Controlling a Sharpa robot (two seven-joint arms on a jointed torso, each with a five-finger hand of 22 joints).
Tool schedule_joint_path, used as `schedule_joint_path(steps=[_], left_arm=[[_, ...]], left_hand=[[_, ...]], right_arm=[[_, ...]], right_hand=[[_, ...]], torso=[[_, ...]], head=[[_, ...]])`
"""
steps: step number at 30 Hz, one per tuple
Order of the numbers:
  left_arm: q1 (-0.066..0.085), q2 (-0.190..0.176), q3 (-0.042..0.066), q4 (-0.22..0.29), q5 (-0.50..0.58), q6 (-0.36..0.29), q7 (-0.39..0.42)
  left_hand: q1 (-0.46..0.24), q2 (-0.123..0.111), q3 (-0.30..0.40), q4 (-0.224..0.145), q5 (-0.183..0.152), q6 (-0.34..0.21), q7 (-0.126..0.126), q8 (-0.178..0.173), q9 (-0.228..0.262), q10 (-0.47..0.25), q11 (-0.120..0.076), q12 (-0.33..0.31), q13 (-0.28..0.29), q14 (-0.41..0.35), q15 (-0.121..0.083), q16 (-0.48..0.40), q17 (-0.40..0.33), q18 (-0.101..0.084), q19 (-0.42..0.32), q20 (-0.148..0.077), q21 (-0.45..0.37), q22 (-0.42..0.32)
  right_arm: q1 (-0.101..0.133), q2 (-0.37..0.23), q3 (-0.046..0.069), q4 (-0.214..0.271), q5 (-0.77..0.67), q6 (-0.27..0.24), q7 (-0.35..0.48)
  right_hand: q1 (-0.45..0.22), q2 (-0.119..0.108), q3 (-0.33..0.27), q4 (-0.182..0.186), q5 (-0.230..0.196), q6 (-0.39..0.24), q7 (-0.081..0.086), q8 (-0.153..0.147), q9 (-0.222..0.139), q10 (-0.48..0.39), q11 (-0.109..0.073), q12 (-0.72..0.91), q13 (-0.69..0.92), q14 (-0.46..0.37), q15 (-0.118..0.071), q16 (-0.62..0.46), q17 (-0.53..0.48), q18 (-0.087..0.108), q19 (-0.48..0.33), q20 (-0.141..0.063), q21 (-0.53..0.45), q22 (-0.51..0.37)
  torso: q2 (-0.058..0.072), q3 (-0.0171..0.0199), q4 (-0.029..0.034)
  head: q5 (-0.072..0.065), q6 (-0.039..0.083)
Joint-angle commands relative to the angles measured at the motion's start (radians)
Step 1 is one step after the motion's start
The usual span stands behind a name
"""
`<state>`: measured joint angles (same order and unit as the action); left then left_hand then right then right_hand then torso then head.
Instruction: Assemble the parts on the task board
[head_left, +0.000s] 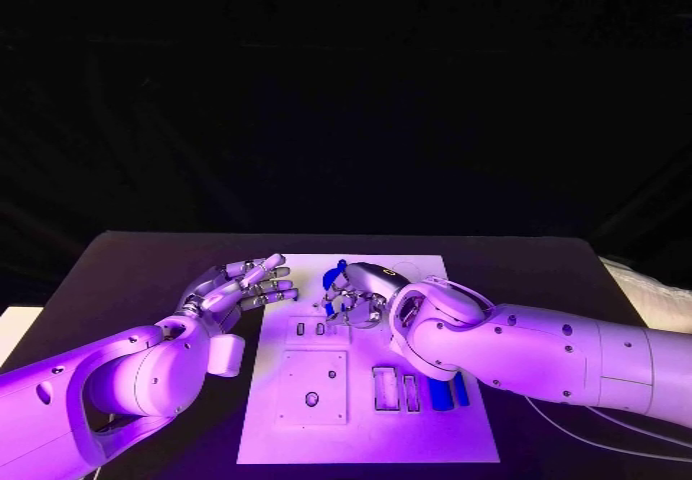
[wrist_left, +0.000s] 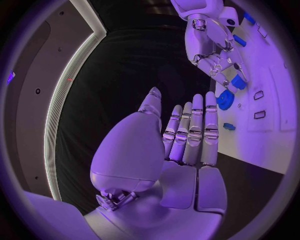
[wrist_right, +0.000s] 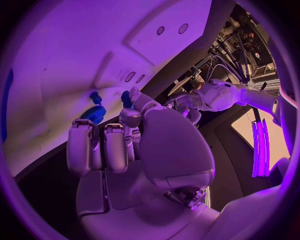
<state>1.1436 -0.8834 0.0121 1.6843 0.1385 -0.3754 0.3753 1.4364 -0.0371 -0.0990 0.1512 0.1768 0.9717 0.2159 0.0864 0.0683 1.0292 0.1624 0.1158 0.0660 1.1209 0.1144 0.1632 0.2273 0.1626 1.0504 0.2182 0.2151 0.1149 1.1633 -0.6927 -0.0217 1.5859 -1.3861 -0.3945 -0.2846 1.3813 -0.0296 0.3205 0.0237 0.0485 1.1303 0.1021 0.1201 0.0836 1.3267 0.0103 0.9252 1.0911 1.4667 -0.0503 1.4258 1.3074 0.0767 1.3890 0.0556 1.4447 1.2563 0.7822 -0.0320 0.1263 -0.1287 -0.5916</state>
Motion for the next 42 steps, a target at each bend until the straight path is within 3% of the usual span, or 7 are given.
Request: schedule_joint_path(steps=[1,9,20,26,30,34,42], left_arm=[[0.001,0.003,0.001,0.001,0.001,0.012,0.015],[0.001,0.002,0.001,0.003,0.001,0.014,0.011],[0.001,0.0,0.001,0.003,0.001,0.017,0.005],[0.001,0.0,0.001,0.005,0.001,0.02,0.002],[0.001,0.0,0.001,0.006,0.001,0.02,-0.001],[0.001,0.001,0.001,0.007,0.001,0.02,-0.002],[0.001,0.001,0.001,0.013,0.001,0.021,-0.004]], left_hand=[[-0.002,0.005,-0.005,0.001,-0.006,0.0,0.0,-0.005,0.001,-0.003,0.004,-0.006,0.001,-0.006,0.004,-0.006,0.001,0.012,-0.005,0.0,-0.006,-0.001],[-0.001,0.005,-0.005,0.0,-0.006,0.0,0.0,-0.005,0.001,-0.003,0.004,-0.006,0.001,-0.006,0.004,-0.007,0.001,0.011,-0.007,0.0,-0.007,-0.002],[0.002,0.009,-0.004,-0.002,-0.006,-0.001,0.001,-0.006,0.001,-0.005,0.005,-0.007,0.0,-0.007,0.004,-0.008,0.002,0.012,-0.009,0.001,-0.009,-0.002],[0.004,0.011,-0.003,-0.004,-0.005,-0.002,0.001,-0.006,0.001,-0.005,0.005,-0.008,0.0,-0.007,0.004,-0.009,0.003,0.012,-0.01,0.001,-0.009,-0.002],[0.007,0.014,-0.002,-0.007,-0.005,-0.002,0.001,-0.007,0.0,-0.006,0.005,-0.008,0.0,-0.007,0.004,-0.009,0.004,0.012,-0.011,0.001,-0.01,-0.002],[0.008,0.015,-0.001,-0.007,-0.005,-0.002,0.001,-0.007,0.0,-0.006,0.005,-0.008,0.0,-0.007,0.004,-0.01,0.004,0.013,-0.011,0.001,-0.01,-0.002],[0.009,0.016,-0.001,-0.008,-0.005,-0.002,0.001,-0.007,0.0,-0.006,0.005,-0.009,0.0,-0.007,0.004,-0.01,0.005,0.013,-0.011,0.002,-0.01,-0.002]], right_arm=[[-0.01,0.01,0.0,0.001,-0.07,0.037,-0.038],[-0.028,0.013,-0.001,0.007,-0.099,0.055,-0.046],[-0.031,-0.001,-0.001,0.011,-0.121,0.078,-0.055],[-0.031,-0.004,-0.001,0.004,-0.124,0.091,-0.06],[-0.032,-0.001,-0.001,0.0,-0.126,0.103,-0.063],[-0.032,0.002,-0.003,-0.002,-0.129,0.116,-0.064],[-0.032,0.004,-0.005,-0.002,-0.146,0.131,-0.073]], right_hand=[[-0.012,-0.003,0.006,-0.001,0.004,0.011,-0.006,0.006,0.018,-0.007,0.002,0.001,0.002,0.055,-0.005,-0.004,0.02,-0.008,-0.008,0.0,-0.004,-0.001],[-0.019,-0.007,0.005,-0.001,0.004,0.012,-0.007,0.006,0.018,-0.006,0.002,0.001,0.002,0.055,-0.005,-0.004,0.02,-0.008,-0.008,0.0,-0.005,-0.001],[-0.02,-0.01,0.004,-0.003,0.004,0.013,-0.007,0.006,0.018,-0.005,0.002,0.002,0.003,0.055,-0.005,-0.004,0.02,-0.007,-0.008,0.0,-0.005,-0.002],[-0.024,-0.015,0.004,-0.005,0.004,0.012,-0.007,0.005,0.018,-0.007,0.002,-0.004,0.0,0.055,-0.005,-0.006,0.018,-0.007,-0.009,0.0,-0.006,-0.003],[-0.038,-0.026,-0.001,-0.003,0.003,0.008,-0.004,0.002,0.017,-0.019,0.004,-0.034,-0.021,0.055,-0.004,-0.007,0.018,-0.006,-0.011,0.001,-0.008,-0.007],[-0.058,-0.04,-0.011,0.003,0.002,-0.001,0.0,-0.005,0.014,-0.039,0.007,-0.081,-0.054,0.055,-0.002,-0.009,0.016,-0.005,-0.016,0.002,-0.013,-0.015],[-0.065,-0.047,-0.015,0.004,0.002,-0.004,0.001,-0.007,0.013,-0.043,0.008,-0.094,-0.064,0.054,-0.001,-0.01,0.015,-0.005,-0.016,0.003,-0.014,-0.017]], torso=[[0.001,0.0012,-0.0001],[0.001,0.0024,-0.002],[0.001,0.0033,-0.0018],[0.001,0.0022,-0.0019],[0.001,0.0032,-0.0014],[0.001,0.0019,-0.0011],[0.001,0.0017,-0.0023]], head=[[0.001,0.003],[0.0,-0.008],[0.003,-0.017],[0.005,-0.016],[0.008,-0.019],[0.008,-0.018],[0.009,-0.022]])
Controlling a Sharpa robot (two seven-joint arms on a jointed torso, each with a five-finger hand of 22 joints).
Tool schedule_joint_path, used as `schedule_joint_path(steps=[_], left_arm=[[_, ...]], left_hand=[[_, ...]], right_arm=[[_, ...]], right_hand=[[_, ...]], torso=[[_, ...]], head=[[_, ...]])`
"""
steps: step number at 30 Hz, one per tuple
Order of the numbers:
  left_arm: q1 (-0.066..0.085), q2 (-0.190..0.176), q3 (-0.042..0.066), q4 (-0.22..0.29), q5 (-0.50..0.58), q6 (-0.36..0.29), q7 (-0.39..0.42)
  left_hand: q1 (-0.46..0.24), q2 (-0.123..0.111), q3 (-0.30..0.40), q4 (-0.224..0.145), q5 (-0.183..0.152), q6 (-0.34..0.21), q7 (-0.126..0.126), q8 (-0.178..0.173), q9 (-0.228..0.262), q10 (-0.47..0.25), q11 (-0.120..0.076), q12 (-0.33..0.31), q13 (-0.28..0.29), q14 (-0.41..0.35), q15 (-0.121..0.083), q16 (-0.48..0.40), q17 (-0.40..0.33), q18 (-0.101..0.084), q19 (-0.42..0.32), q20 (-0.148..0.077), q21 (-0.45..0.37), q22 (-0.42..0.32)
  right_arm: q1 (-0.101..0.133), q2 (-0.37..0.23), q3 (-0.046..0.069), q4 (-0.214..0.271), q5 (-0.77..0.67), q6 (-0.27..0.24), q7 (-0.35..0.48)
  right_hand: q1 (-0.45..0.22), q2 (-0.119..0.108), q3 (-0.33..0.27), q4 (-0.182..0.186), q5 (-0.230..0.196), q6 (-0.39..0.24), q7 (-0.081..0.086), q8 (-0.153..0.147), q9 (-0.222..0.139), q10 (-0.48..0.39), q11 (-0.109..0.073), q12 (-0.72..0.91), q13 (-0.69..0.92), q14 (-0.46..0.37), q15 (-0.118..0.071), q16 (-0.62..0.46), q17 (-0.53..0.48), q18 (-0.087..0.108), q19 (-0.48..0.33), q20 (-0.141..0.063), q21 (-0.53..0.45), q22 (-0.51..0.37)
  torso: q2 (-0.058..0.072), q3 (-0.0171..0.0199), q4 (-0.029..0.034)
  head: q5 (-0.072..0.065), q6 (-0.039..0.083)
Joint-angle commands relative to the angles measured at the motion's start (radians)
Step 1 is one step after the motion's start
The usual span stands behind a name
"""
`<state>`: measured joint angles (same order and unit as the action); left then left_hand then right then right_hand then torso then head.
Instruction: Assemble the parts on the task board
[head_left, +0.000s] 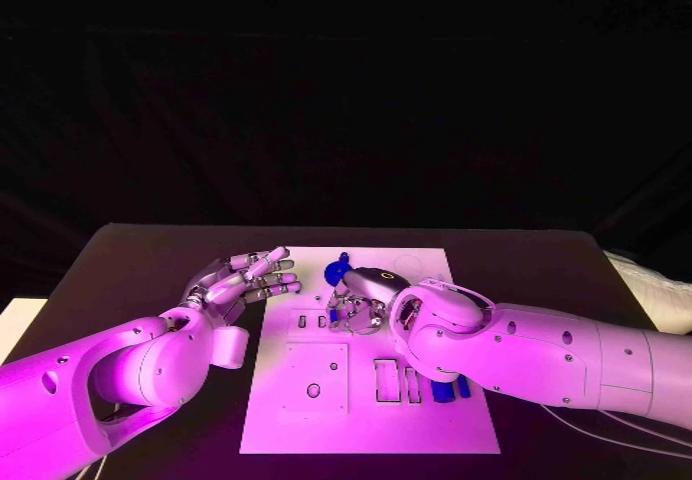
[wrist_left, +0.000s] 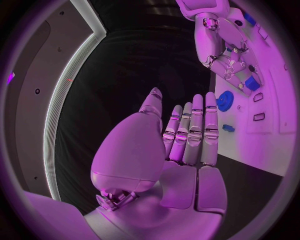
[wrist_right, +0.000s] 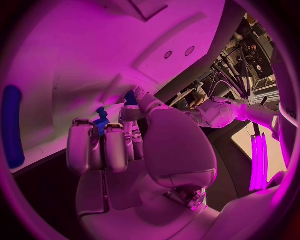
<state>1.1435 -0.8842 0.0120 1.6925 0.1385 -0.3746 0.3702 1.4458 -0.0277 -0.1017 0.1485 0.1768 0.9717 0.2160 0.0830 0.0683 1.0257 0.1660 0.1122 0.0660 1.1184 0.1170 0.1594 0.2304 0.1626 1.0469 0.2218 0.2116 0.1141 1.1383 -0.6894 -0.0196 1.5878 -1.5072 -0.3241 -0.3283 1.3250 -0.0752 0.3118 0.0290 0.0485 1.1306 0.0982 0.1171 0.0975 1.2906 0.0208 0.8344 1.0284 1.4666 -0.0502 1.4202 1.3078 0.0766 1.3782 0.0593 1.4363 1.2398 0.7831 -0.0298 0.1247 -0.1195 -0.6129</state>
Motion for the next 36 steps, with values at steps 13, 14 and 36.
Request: schedule_joint_path(steps=[13,14,36], left_arm=[[0.001,0.003,0.001,0.003,-0.006,0.017,-0.002],[0.001,0.003,0.001,0.003,-0.006,0.017,-0.002],[0.001,0.005,0.001,0.0,-0.006,0.025,-0.009]], left_hand=[[0.005,0.01,0.004,-0.01,-0.005,-0.004,0.002,-0.005,0.0,-0.005,0.002,-0.006,0.0,-0.005,0.002,-0.007,0.003,0.013,-0.008,-0.001,-0.007,-0.001],[0.005,0.01,0.004,-0.011,-0.005,-0.004,0.002,-0.005,0.0,-0.005,0.003,-0.006,0.0,-0.006,0.002,-0.008,0.003,0.013,-0.008,-0.001,-0.007,-0.001],[0.006,0.011,0.004,-0.012,-0.005,-0.004,0.003,-0.005,0.0,-0.006,0.003,-0.007,0.0,-0.007,0.003,-0.009,0.003,0.013,-0.009,-0.001,-0.007,-0.001]], right_arm=[[-0.007,0.0,-0.009,-0.003,-0.04,0.065,-0.023],[-0.007,0.001,-0.009,-0.003,-0.04,0.061,-0.021],[-0.009,0.0,-0.011,0.011,-0.037,-0.072,0.028]], right_hand=[[-0.014,-0.027,-0.017,-0.006,0.015,-0.017,0.01,-0.014,-0.005,-0.023,0.001,-0.049,-0.034,0.052,0.002,-0.015,0.002,-0.002,-0.013,0.002,-0.013,-0.013],[-0.017,-0.031,-0.019,-0.006,0.022,-0.024,0.013,-0.019,-0.007,-0.027,0.003,-0.059,-0.041,0.051,0.003,-0.017,-0.001,-0.002,-0.014,0.003,-0.014,-0.015],[-0.051,-0.071,-0.114,0.036,0.054,-0.134,0.041,-0.052,-0.03,-0.105,0.031,-0.183,-0.147,0.049,0.027,-0.029,-0.006,0.002,-0.023,0.025,-0.028,-0.035]], torso=[[0.0,-0.0002,0.0002],[0.0,-0.0005,-0.0002],[-0.001,-0.0008,0.0001]], head=[[0.001,-0.003],[0.001,-0.003],[0.001,0.002]])
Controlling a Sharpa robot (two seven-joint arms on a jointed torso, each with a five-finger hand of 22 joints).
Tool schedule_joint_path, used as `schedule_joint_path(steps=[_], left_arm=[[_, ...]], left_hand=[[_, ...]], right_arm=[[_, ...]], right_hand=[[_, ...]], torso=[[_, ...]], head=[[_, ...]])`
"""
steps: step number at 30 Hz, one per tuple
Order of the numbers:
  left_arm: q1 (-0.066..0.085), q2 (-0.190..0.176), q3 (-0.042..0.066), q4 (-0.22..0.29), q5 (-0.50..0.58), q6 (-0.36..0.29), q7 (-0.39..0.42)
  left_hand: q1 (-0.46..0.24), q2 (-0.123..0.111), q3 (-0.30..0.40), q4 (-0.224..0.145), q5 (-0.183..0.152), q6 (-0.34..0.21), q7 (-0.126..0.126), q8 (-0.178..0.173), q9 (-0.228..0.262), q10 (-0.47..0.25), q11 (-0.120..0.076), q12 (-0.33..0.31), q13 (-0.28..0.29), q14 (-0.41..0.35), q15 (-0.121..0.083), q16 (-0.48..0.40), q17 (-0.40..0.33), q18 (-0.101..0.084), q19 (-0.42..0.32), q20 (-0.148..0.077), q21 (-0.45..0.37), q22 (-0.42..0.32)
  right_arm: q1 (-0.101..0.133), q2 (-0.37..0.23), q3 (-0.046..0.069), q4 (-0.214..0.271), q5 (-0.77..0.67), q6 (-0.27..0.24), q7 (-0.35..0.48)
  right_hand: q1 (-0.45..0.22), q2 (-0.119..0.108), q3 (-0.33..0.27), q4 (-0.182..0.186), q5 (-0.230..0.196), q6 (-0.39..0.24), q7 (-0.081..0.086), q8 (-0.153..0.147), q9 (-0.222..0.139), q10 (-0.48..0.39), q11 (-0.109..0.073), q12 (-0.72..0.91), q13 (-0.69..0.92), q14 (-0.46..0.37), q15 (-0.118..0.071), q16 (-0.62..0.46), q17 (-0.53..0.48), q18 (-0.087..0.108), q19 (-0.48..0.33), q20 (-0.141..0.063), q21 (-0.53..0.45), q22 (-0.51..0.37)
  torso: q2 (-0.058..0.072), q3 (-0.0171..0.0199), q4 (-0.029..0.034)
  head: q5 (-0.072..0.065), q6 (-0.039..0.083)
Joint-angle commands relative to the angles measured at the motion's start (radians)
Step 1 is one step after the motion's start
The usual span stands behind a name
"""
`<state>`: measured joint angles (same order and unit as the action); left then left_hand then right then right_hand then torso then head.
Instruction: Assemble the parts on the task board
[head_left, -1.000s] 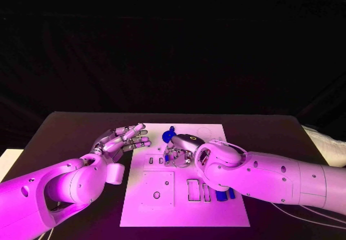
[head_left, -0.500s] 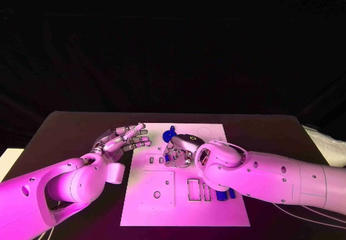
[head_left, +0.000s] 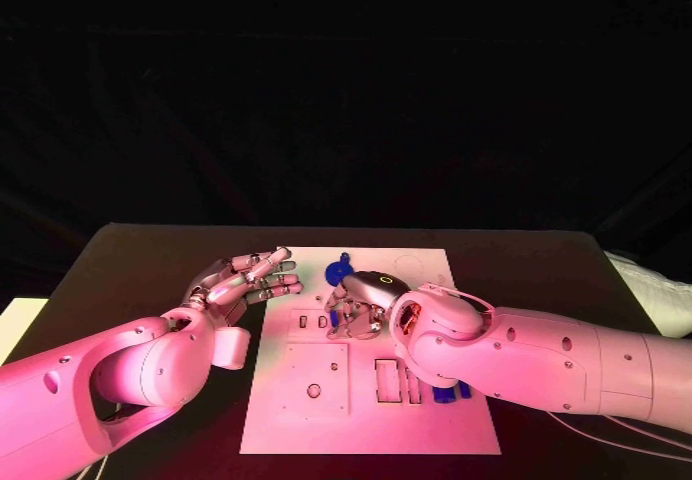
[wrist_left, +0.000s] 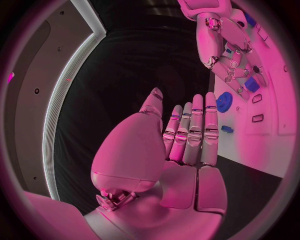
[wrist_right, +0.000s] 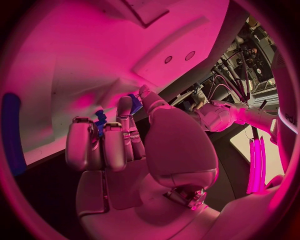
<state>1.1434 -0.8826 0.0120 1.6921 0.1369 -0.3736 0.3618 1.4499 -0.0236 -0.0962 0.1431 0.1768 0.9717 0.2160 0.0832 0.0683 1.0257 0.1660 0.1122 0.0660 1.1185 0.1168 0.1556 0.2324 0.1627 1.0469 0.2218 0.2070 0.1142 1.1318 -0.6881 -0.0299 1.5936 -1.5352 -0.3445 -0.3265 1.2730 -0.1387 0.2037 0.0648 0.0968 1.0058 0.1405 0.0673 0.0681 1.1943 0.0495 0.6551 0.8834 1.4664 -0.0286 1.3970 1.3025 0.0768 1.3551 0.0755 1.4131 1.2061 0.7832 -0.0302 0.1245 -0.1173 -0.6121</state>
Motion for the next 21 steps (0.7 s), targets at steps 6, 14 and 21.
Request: schedule_joint_path(steps=[6,14,21], left_arm=[[0.001,0.005,0.001,-0.008,-0.004,0.035,-0.011],[0.001,0.007,0.0,-0.042,-0.076,0.075,-0.075],[0.023,0.013,0.0,-0.07,-0.296,0.105,-0.238]], left_hand=[[0.001,0.007,-0.001,-0.007,-0.005,-0.005,0.003,-0.006,0.0,-0.006,0.003,-0.007,0.0,-0.008,0.003,-0.006,0.001,0.013,-0.009,-0.001,-0.003,-0.001],[-0.015,0.023,-0.015,-0.014,-0.006,0.024,-0.012,0.006,0.004,0.078,-0.027,0.032,0.018,0.13,-0.044,0.067,0.067,0.02,0.125,-0.038,0.069,0.036],[-0.052,0.021,-0.047,0.015,-0.009,0.106,-0.082,0.052,0.02,0.277,-0.117,0.144,0.098,0.41,-0.14,0.716,0.639,0.004,0.389,-0.14,0.383,0.278]], right_arm=[[-0.005,-0.03,0.0,0.043,0.015,-0.171,0.111],[0.029,-0.133,0.009,0.115,0.149,-0.174,0.271],[0.096,-0.215,0.01,0.128,0.437,-0.083,0.393]], right_hand=[[0.007,-0.003,-0.02,0.009,0.021,-0.002,-0.003,0.004,0.002,-0.004,0.001,0.012,0.004,0.049,0.005,-0.007,-0.001,0.001,0.003,0.01,-0.003,0.002],[-0.005,-0.004,-0.064,0.032,0.026,0.005,-0.005,0.006,0.003,0.021,0.0,0.073,0.04,0.052,0.004,-0.002,0.007,0.0,0.008,0.009,0.001,0.009],[0.036,0.036,-0.064,0.024,0.026,0.008,-0.005,0.006,0.003,0.015,-0.001,0.086,0.044,0.049,0.003,-0.009,0.0,0.001,0.003,0.008,-0.003,0.004]], torso=[[0.0,0.0015,0.0021],[-0.007,0.0034,-0.0012],[-0.017,0.009,-0.01]], head=[[0.002,0.001],[0.009,-0.004],[0.021,-0.008]])
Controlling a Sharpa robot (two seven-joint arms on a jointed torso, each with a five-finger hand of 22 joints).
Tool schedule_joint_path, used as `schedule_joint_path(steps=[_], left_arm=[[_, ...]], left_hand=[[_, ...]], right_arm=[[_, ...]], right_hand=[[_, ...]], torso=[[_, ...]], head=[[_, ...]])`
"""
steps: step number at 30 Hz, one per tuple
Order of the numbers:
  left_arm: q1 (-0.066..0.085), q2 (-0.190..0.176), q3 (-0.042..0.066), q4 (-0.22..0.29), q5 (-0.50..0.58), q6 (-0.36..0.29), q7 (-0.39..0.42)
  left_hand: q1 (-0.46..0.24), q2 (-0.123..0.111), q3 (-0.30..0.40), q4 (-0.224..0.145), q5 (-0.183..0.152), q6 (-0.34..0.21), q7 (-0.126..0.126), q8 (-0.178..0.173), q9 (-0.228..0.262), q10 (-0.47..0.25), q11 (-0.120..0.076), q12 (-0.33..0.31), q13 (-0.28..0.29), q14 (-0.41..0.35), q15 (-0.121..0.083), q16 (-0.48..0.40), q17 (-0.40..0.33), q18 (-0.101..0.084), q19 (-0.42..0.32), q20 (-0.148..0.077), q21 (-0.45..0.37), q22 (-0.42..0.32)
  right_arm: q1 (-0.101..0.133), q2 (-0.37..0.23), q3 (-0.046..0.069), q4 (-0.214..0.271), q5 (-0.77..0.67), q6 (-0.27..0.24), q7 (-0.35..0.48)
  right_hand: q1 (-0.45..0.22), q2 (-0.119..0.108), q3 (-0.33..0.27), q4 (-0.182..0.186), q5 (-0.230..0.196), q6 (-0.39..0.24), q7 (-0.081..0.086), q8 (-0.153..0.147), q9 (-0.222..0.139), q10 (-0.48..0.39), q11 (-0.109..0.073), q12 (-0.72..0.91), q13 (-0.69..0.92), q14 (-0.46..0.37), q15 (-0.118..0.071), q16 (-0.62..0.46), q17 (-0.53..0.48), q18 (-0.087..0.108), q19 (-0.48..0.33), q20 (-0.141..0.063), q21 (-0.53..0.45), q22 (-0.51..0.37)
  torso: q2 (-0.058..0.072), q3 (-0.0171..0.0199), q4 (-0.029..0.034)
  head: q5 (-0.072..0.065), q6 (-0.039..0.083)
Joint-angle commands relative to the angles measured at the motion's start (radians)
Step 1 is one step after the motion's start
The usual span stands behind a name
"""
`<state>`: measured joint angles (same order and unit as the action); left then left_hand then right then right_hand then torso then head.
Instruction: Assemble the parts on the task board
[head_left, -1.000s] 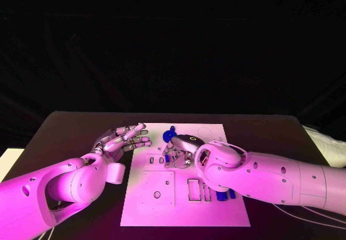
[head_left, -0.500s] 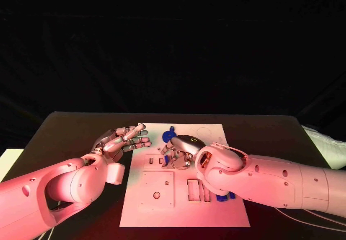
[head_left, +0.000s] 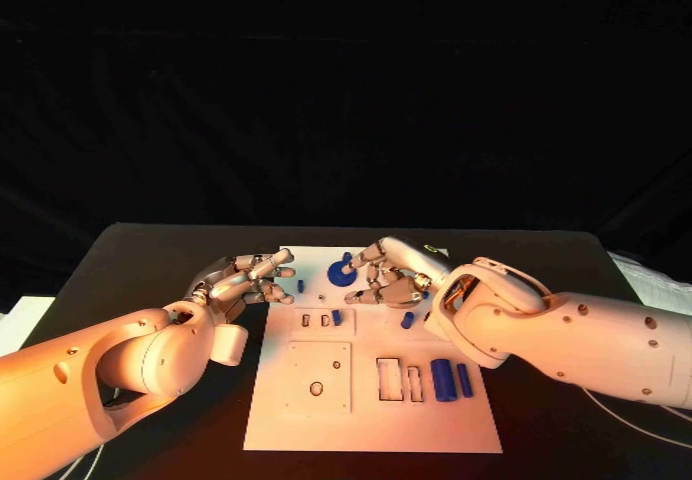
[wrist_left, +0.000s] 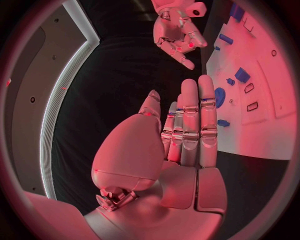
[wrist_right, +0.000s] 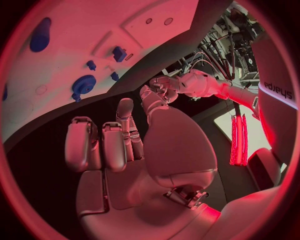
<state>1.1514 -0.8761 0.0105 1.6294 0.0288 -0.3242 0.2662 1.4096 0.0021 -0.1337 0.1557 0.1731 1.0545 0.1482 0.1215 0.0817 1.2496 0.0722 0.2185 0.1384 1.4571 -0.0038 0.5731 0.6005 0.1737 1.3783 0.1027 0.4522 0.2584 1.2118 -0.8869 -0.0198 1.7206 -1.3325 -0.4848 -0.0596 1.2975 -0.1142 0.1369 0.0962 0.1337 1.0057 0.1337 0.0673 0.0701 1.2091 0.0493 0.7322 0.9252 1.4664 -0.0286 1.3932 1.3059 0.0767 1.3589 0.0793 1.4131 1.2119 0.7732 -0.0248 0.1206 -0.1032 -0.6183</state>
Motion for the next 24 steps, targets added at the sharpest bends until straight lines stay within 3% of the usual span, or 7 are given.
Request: schedule_joint_path(steps=[1,4,5,8,11,18,24], left_arm=[[0.023,0.009,0.002,-0.012,-0.233,0.058,-0.191],[0.049,0.019,0.001,-0.027,-0.369,0.095,-0.374],[0.057,0.024,0.001,-0.033,-0.408,0.11,-0.435],[0.082,0.042,0.001,-0.054,-0.51,0.167,-0.592],[0.103,0.064,0.0,-0.075,-0.614,0.224,-0.705],[0.133,0.14,-0.001,-0.121,-0.841,0.349,-0.858],[0.152,0.217,-0.01,-0.175,-0.905,0.4,-0.919]], left_hand=[[-0.013,-0.006,-0.013,0.004,-0.006,0.046,-0.029,0.03,0.015,0.086,-0.039,0.078,0.056,0.083,-0.036,0.488,0.448,-0.026,0.094,-0.037,0.29,0.297],[-0.018,0.01,-0.012,0.009,0.0,0.117,-0.071,0.106,0.063,0.12,-0.088,0.241,0.19,0.085,-0.063,0.721,0.677,-0.054,0.105,-0.072,0.511,0.536],[-0.025,-0.015,-0.029,0.008,-0.006,0.101,-0.074,0.133,0.089,0.078,-0.093,0.331,0.277,0.079,-0.071,0.778,0.738,-0.07,0.091,-0.069,0.584,0.615],[-0.064,0.001,-0.045,0.041,-0.023,0.086,-0.087,0.18,0.131,0.075,-0.085,0.575,0.532,0.089,-0.07,0.872,0.836,-0.081,0.089,-0.083,0.71,0.759],[-0.102,0.012,-0.065,0.081,-0.055,0.059,-0.086,0.215,0.165,0.066,-0.086,0.703,0.669,0.095,-0.072,0.915,0.882,-0.094,0.084,-0.075,0.787,0.851],[-0.166,0.04,-0.106,0.134,-0.101,0.008,-0.087,0.288,0.234,0.048,-0.086,0.832,0.819,0.107,-0.072,0.973,0.943,-0.107,0.084,-0.071,0.901,0.991],[-0.191,0.041,-0.119,0.136,-0.12,-0.013,-0.088,0.31,0.257,0.038,-0.084,0.844,0.838,0.113,-0.072,0.997,0.969,-0.115,0.098,-0.071,0.936,1.039]], right_arm=[[0.027,-0.026,0.0,-0.001,0.279,0.061,0.134],[0.056,-0.057,0.001,-0.014,0.395,0.067,0.151],[0.064,-0.069,0.001,-0.017,0.422,0.068,0.154],[0.084,-0.1,0.001,-0.029,0.483,0.071,0.158],[0.096,-0.114,0.001,-0.048,0.514,0.073,0.158],[0.105,-0.116,0.001,-0.077,0.52,0.076,0.149],[0.106,-0.11,0.0,-0.085,0.505,0.079,0.138]], right_hand=[[0.015,0.02,0.003,-0.007,-0.018,0.01,0.002,0.007,0.001,0.001,-0.001,0.013,0.005,0.049,0.003,-0.007,-0.005,0.002,-0.002,0.004,-0.004,-0.004],[0.02,0.047,-0.002,-0.003,-0.028,0.029,0.0,0.015,0.004,0.046,-0.004,0.113,0.076,0.05,0.001,-0.005,-0.001,0.002,-0.001,0.003,-0.003,-0.003],[0.023,0.052,-0.004,-0.004,-0.02,0.039,-0.003,0.02,0.006,0.06,-0.006,0.146,0.1,0.051,0.0,-0.002,0.004,0.001,0.001,0.002,-0.002,0.001],[0.025,0.058,-0.01,-0.005,-0.001,0.058,-0.008,0.029,0.011,0.077,-0.01,0.191,0.134,0.055,-0.003,0.006,0.015,-0.002,0.01,0.0,0.005,0.013],[0.025,0.06,-0.015,-0.006,0.002,0.064,-0.01,0.031,0.013,0.082,-0.011,0.205,0.144,0.056,-0.005,0.01,0.021,-0.003,0.014,-0.002,0.008,0.02],[0.023,0.059,-0.02,-0.005,0.003,0.067,-0.011,0.032,0.014,0.082,-0.012,0.207,0.145,0.056,-0.006,0.009,0.019,-0.003,0.015,-0.003,0.009,0.021],[0.021,0.059,-0.023,-0.004,0.002,0.067,-0.011,0.032,0.014,0.08,-0.012,0.205,0.143,0.055,-0.006,0.006,0.015,-0.003,0.013,-0.003,0.008,0.018]], torso=[[-0.01,0.0045,-0.0066],[-0.014,0.0081,-0.0062],[-0.017,0.0095,-0.0053],[-0.022,0.0117,-0.0041],[-0.026,0.0125,-0.0082],[-0.027,0.0122,-0.01],[-0.028,0.0112,-0.008]], head=[[0.007,-0.004],[0.009,-0.011],[0.01,-0.009],[0.012,-0.016],[0.021,-0.015],[0.016,-0.024],[0.02,-0.027]])
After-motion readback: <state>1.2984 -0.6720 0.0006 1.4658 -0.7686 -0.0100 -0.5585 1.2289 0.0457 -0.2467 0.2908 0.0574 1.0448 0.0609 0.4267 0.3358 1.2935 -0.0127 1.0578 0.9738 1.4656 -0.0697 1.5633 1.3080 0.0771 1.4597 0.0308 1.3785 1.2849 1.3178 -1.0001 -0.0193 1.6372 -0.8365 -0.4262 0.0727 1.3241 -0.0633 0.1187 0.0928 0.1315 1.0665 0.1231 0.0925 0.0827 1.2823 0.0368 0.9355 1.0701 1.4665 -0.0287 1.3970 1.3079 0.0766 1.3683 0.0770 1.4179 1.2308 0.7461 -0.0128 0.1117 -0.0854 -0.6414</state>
